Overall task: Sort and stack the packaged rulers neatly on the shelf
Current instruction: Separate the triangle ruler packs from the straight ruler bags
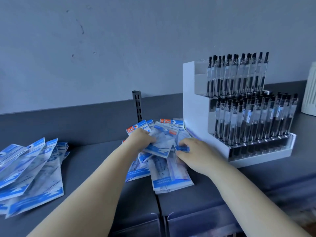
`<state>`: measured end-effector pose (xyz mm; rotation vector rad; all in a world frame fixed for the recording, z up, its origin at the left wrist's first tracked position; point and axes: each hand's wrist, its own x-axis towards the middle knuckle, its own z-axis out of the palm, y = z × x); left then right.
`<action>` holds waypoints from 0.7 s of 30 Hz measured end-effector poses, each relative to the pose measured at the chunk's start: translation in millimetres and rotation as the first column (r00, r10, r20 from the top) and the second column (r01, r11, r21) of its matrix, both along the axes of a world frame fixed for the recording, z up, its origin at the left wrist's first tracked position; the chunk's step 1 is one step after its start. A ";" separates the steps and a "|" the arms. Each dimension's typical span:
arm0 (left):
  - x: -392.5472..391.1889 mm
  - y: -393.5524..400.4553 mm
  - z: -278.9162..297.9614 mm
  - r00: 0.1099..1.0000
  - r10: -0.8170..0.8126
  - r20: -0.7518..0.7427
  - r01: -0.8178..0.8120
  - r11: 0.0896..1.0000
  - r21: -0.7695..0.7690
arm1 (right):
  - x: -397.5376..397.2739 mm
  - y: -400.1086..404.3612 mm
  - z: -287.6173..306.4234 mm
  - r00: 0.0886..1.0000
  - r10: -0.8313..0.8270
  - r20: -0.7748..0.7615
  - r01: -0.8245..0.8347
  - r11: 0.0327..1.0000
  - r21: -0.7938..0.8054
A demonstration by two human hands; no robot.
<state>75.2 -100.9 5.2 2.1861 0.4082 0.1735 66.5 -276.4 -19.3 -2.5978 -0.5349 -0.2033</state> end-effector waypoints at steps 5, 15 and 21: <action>-6.0 19.1 8.8 0.982 0.140 0.126 -0.085 0.928 -0.362 | -1.2 1.7 0.9 0.999 -0.012 -0.035 0.012 1.000 0.008; -17.2 22.7 18.4 0.973 0.144 0.180 -0.012 0.812 -0.584 | -4.7 9.6 5.4 0.996 0.083 -0.015 -0.079 0.983 0.167; -30.6 24.8 25.8 0.970 0.145 0.196 0.000 0.804 -0.595 | 6.8 25.3 14.5 0.999 -0.007 -0.040 0.008 1.000 0.030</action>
